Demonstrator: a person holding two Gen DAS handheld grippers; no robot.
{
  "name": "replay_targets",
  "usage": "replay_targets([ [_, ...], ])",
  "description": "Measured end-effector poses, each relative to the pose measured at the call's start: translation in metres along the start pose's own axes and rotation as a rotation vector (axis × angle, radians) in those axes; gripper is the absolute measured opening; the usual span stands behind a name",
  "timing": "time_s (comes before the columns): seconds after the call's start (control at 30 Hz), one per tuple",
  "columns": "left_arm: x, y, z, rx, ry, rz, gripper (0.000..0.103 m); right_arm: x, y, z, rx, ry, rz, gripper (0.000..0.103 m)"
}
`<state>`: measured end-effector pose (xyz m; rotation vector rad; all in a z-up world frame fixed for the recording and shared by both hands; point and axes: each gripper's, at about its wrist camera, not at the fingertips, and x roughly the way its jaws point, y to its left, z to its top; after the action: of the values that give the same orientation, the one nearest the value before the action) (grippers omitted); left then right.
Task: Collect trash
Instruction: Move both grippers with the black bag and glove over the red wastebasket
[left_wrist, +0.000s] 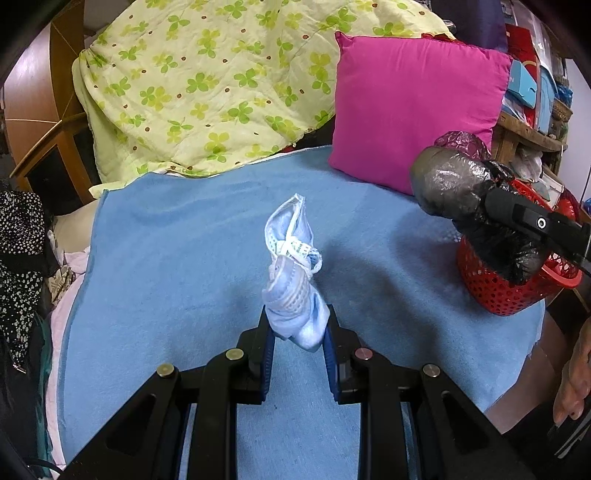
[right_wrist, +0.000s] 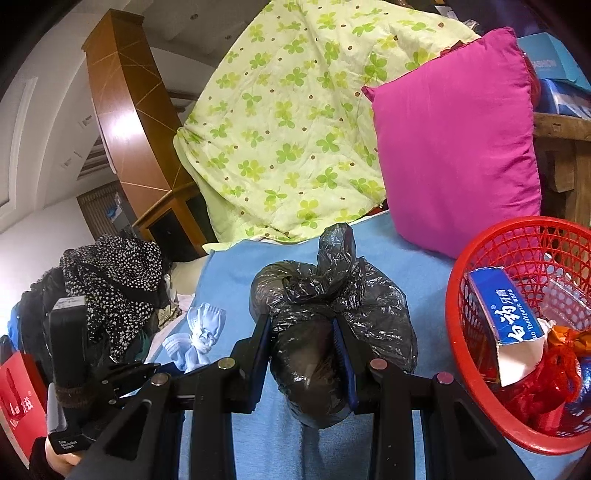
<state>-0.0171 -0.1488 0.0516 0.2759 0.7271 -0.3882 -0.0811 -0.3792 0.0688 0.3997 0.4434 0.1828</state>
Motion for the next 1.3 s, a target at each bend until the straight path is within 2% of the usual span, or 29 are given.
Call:
replay_targets([
  [0.47, -0.018, -0.019, 0.011, 0.056, -0.029, 0.03, 0.025, -0.023, -0.009, 0.008, 0.029, -0.063, 0.038, 0.035],
  [0.93, -0.026, -0.039, 0.027, 0.1, -0.045, 0.016, 0.025, -0.044, -0.029, 0.016, 0.075, -0.122, 0.036, 0.035],
  [1.3, -0.033, -0.058, 0.046, 0.14, -0.057, -0.026, 0.025, -0.063, -0.046, 0.017, 0.105, -0.178, 0.021, 0.035],
])
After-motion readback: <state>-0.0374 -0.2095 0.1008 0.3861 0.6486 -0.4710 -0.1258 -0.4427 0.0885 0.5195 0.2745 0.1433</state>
